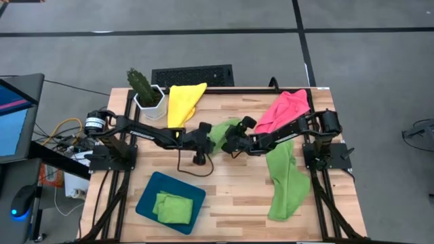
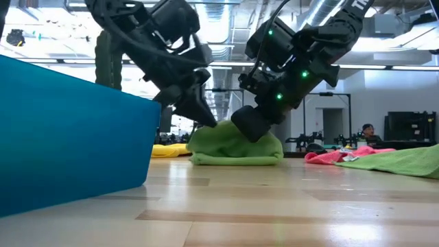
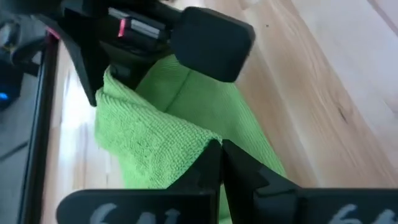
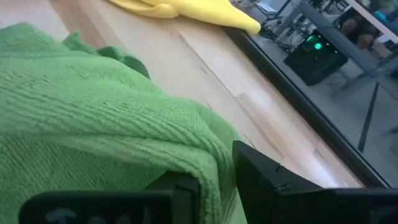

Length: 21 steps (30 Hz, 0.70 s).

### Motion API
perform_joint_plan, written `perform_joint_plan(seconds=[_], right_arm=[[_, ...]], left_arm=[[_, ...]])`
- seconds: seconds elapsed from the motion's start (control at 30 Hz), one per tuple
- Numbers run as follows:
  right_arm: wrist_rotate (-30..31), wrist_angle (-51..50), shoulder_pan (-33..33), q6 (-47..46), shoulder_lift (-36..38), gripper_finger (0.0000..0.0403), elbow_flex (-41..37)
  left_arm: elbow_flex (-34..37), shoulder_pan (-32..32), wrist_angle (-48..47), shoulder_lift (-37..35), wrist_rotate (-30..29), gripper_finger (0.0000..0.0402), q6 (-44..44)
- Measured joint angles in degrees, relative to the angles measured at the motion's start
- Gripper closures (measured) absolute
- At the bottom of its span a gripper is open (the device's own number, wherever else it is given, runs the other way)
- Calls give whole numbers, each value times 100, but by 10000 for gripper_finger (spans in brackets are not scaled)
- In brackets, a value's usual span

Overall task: Fold microfiber towels
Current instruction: Fold the top green microfiber

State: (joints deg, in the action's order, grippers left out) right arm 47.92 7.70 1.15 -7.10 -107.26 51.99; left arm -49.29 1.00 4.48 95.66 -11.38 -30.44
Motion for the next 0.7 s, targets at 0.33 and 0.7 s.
perform_joint_plan(seconds=[0.33,0.7], right_arm=[[-8,-89,263,249,0,301,0],[-475,-157,523,258,2,264,-2]], left_arm=[[344,-193,57,0,-34,401,-147],[344,-402,-63,0,239,401,-137]])
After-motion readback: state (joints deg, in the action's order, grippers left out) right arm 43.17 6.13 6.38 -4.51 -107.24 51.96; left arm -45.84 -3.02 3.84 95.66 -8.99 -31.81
